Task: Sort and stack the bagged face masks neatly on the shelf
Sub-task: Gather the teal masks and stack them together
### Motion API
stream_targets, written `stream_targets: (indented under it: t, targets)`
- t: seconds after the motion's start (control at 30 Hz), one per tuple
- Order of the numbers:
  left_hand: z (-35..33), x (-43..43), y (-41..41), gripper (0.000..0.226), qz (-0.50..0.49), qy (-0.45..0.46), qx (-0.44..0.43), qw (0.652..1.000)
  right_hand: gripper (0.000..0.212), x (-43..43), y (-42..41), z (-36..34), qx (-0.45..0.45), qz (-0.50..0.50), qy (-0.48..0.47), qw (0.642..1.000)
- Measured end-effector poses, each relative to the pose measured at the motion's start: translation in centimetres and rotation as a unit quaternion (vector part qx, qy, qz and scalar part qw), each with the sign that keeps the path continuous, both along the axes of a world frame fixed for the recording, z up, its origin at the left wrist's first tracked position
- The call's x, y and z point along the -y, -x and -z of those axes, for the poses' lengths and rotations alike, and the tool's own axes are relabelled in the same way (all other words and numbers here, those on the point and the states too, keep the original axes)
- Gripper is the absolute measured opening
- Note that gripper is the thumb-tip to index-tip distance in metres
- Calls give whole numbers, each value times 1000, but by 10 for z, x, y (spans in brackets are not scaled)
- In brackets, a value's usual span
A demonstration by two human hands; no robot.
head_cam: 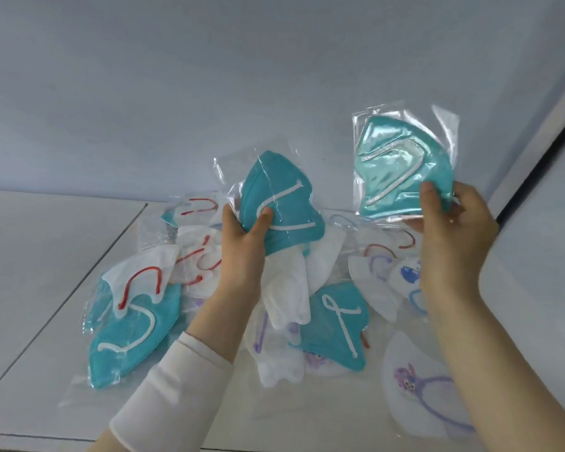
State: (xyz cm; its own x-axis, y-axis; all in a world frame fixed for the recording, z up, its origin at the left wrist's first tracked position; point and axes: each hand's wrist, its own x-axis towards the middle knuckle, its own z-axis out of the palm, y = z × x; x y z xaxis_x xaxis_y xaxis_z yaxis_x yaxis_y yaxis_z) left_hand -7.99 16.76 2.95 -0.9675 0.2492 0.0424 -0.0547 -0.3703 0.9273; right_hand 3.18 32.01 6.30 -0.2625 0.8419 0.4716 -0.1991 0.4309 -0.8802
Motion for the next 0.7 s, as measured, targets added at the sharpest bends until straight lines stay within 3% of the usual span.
stream_targets:
  t: [0.07, 0.2, 0.33, 0.47, 0.6, 0.7]
  targets:
    - [-1, -5, -9, 34, 17, -1, -3, 1000, 21, 11, -4, 4, 77, 39, -156, 984]
    - [-2, -12, -31, 28, 58, -19, -42, 997, 45, 44, -5, 20, 211, -55, -282, 934]
    - [-2, -6, -43, 16, 94, -50, -37, 994, 56, 45, -12, 24, 243, -98, -301, 917]
    - [2, 2, -53, 38, 83, -9, -47, 995, 54, 52, -15, 33, 262, -144, -331, 895]
    - [11, 22, -50, 35, -8, 51, -33, 998, 55, 41, -23, 35, 248, -260, -285, 888]
    - [17, 46, -39, 31, -91, 54, 8, 994, 70, 11, -40, 45, 305, -233, -202, 901]
